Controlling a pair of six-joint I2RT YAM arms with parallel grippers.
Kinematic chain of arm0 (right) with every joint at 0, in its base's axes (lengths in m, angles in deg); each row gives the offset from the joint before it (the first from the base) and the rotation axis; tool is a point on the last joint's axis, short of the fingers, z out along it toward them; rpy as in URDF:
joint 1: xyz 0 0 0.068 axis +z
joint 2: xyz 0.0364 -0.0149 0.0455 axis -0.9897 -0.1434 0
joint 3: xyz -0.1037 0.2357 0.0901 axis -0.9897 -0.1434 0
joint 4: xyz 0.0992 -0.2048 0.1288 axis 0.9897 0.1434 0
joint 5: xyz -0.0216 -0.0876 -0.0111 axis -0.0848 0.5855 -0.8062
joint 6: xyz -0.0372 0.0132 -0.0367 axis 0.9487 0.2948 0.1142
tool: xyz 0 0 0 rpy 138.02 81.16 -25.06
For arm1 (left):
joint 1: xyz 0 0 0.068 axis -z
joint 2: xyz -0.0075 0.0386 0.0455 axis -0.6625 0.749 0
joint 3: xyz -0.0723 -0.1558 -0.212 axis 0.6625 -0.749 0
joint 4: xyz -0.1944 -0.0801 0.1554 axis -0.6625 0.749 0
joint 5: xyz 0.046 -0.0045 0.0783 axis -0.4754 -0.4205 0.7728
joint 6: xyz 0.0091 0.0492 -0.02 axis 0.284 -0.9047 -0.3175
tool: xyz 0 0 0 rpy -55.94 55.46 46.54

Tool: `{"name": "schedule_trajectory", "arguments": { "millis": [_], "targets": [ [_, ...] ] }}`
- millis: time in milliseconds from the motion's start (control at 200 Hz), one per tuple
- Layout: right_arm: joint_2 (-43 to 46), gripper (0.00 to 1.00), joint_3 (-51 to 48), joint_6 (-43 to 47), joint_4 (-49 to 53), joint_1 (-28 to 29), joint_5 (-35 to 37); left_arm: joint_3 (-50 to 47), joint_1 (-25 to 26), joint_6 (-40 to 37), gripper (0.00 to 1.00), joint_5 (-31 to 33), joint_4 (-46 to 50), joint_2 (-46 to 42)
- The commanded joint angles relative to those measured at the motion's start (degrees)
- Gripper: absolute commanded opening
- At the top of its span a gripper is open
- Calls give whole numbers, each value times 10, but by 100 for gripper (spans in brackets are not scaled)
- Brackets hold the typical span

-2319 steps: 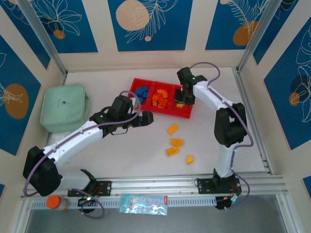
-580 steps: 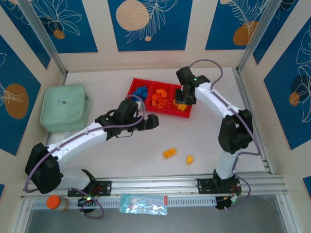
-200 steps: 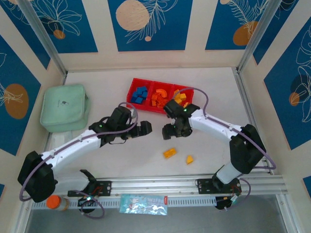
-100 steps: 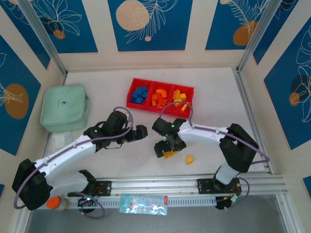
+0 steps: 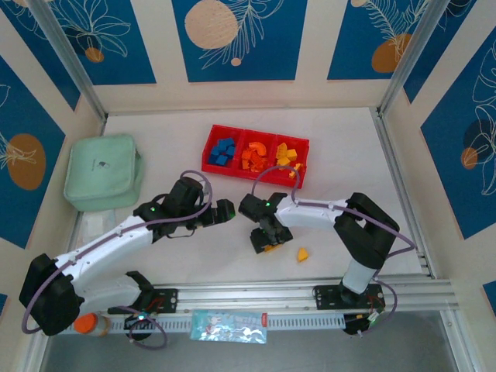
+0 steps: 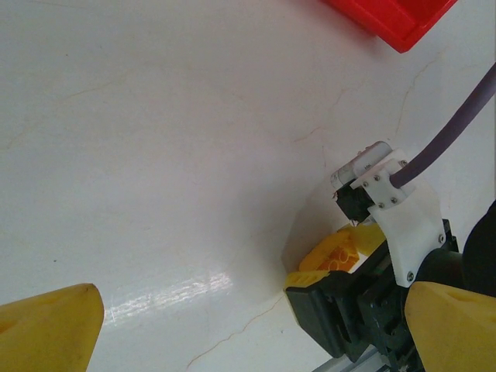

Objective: Sort the legos into containers by color
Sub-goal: Pick up the lego from the bottom-center of the table, then place the lego in the container.

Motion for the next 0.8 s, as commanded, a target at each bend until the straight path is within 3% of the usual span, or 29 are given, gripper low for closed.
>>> {"name": "schedule_trajectory", "arguments": {
  "millis": [0,170,380,630,795],
  "targets": [
    [4,67,6,-6,10,5,3,-3,4,8,99,7,10,2],
    [17,60,14,-13,23,1,2,1,4,6,99,7,10,4],
    [53,59,60,-10,60,-39,-10,17,3,-3,99,5,11,11],
    [53,59,167,24,110,-155,1,69,1,-32,99,2,14,42],
    [7,60,265,68,116,-236,16,106,-2,-48,99,-2,8,70]
  ]
}}
